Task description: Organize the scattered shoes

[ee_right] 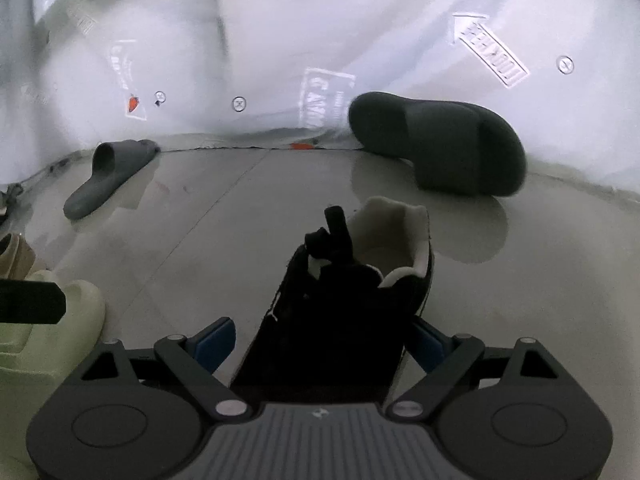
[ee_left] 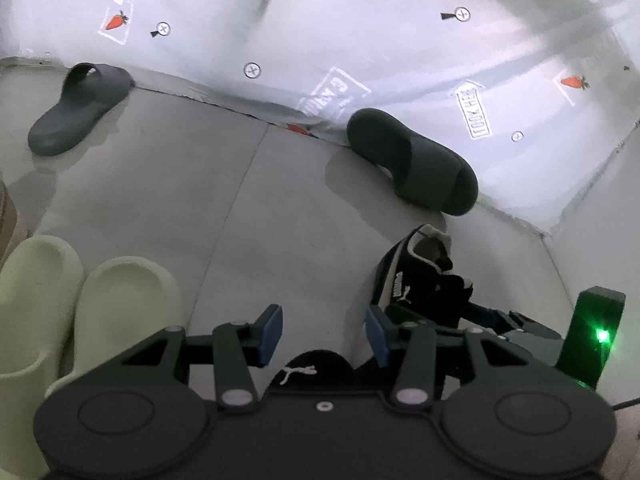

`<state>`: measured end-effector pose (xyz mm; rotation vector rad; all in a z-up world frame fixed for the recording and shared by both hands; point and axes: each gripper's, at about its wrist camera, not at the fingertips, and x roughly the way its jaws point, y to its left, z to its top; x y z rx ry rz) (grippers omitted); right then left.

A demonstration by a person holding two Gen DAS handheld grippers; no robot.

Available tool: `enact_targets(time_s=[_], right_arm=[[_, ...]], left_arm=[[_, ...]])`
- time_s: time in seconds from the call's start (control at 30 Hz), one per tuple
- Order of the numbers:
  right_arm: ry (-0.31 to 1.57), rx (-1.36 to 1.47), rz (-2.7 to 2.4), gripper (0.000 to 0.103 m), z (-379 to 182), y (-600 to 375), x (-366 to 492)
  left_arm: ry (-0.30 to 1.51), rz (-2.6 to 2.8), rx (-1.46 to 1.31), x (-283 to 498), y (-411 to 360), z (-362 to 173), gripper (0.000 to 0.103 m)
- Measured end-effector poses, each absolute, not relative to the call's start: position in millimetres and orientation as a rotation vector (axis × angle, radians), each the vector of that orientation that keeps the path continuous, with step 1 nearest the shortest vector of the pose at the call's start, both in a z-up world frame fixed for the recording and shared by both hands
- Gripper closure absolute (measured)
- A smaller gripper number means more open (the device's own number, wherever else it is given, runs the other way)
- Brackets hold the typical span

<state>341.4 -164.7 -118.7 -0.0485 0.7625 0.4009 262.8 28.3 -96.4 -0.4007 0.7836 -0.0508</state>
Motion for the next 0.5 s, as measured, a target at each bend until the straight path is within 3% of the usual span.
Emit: enact_targets(time_s=[0.23,0.5], right_arm=[[0.770,-0.024,0.435,0.011,-119,-166,348],[0.833,0.189,0.465,0.011,-104,-194,271]], left_arm=[[0.762,-0.019,-0.414,257,35,-92,0.056],[0.722,0.021,-0.422,233,41,-84,0.056]])
